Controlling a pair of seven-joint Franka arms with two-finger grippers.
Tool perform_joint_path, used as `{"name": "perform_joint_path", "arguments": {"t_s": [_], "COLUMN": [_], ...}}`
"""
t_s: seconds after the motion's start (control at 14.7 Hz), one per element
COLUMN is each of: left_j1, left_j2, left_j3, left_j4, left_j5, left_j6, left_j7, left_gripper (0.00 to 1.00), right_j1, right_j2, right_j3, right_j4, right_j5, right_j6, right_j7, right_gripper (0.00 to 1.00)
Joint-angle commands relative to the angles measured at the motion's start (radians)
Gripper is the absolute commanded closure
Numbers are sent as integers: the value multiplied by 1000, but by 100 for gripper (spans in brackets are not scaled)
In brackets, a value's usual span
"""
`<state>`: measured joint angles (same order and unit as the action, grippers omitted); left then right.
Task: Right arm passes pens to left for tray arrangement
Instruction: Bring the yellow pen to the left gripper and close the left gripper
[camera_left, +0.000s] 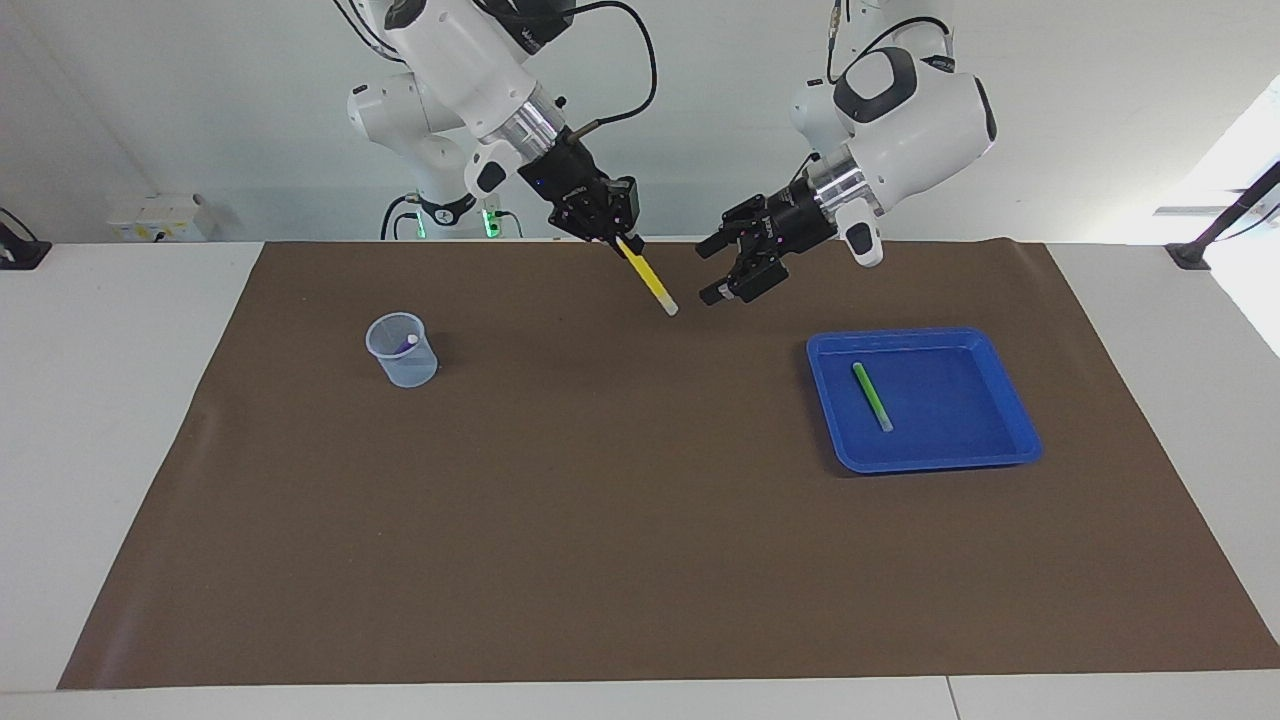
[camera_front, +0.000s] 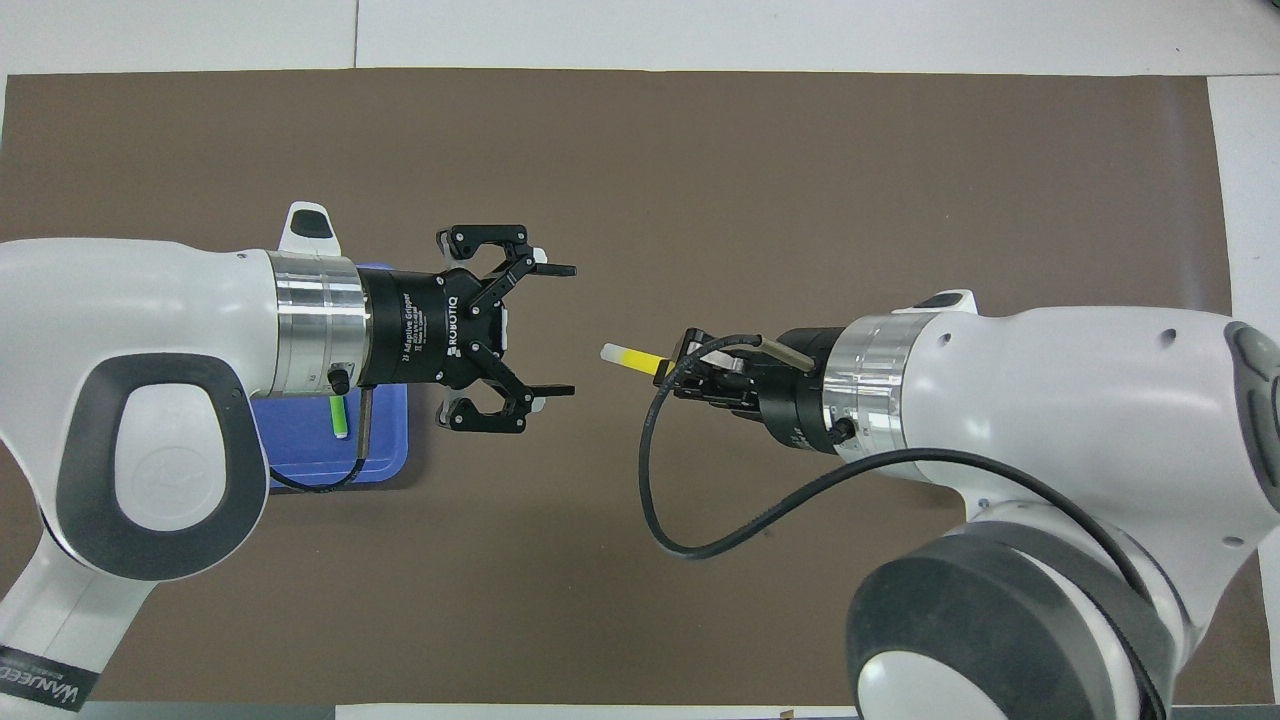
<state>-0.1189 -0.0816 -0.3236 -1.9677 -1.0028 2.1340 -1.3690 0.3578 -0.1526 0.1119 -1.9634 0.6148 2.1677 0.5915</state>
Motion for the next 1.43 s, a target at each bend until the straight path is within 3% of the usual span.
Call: {"name": "perform_joint_path", "arguments": {"t_s": [0.0,0.75,1.16,1.36], "left_j1": [-59,-128,-151,-151], "left_j2": [-26,-33,-36,-36], "left_j3": [6,5,6,6], "left_j4": [-49,-106,-118,-120], "left_j5": [-34,-92,-96,-96], "left_j6": [58,147,170,170], "left_j7": [-1,21,19,19], "left_gripper": [0,3,21,35], "right_j1": [0,0,-2,-2], "right_j2": [-28,-36,-36,-38], "right_j3": [14,15,17,17], "right_j4": [-32,-46,-51,-55], "right_j5": [20,20,20,20], "right_j6": [20,20,20,20], "right_j7": [8,4,-2,-4], "right_gripper": [100,100,100,100]}}
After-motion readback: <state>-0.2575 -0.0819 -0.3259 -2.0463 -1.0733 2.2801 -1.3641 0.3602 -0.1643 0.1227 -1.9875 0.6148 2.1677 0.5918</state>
